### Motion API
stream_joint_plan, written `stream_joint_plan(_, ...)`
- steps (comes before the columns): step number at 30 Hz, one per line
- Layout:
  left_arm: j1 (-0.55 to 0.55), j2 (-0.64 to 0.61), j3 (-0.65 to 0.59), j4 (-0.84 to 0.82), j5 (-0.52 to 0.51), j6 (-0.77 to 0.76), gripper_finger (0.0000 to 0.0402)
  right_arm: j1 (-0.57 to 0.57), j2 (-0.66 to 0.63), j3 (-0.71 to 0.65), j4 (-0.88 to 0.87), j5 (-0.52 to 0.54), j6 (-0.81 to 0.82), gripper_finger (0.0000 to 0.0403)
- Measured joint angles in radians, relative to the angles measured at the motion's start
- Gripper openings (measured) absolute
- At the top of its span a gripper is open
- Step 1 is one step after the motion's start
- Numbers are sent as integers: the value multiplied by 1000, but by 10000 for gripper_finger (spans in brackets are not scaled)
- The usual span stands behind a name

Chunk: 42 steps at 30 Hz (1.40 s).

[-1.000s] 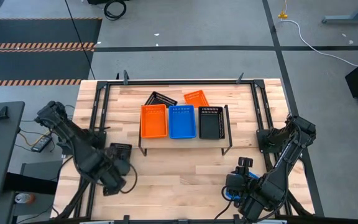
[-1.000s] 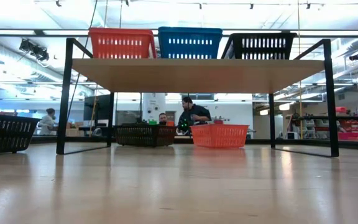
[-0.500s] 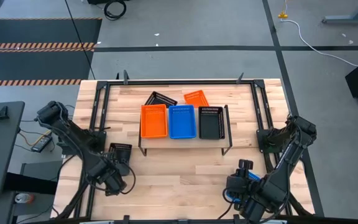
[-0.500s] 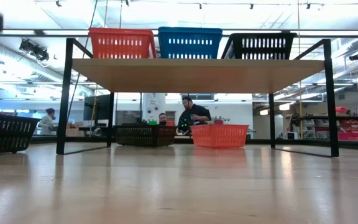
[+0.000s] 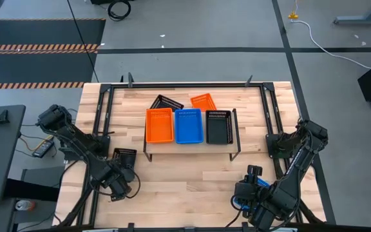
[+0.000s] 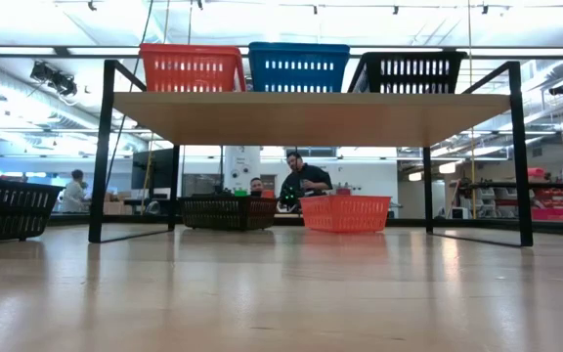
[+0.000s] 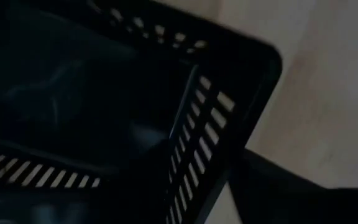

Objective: Stack baskets on shelf by color
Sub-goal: Stack the bottom black bin on top of the black bin on the shelf

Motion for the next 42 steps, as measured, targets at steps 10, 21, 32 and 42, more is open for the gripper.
stream_joint_plan(10, 0, 0, 147, -154, 36, 63, 7, 0, 0, 0, -4, 0, -3, 197)
stream_joint_plan(21, -3, 0, 567, -217, -46, 286, 4, 0, 0, 0, -8, 1, -48, 197)
stream_joint_plan(32, -11, 0, 637, 13, -103, 1158, 6, 0, 0, 22, 127, 116, -437, 196)
stream_joint_plan(42, 87, 0, 637, 220, 37, 1585, 4, -73, -57, 119, 724, 212, -1134, 179)
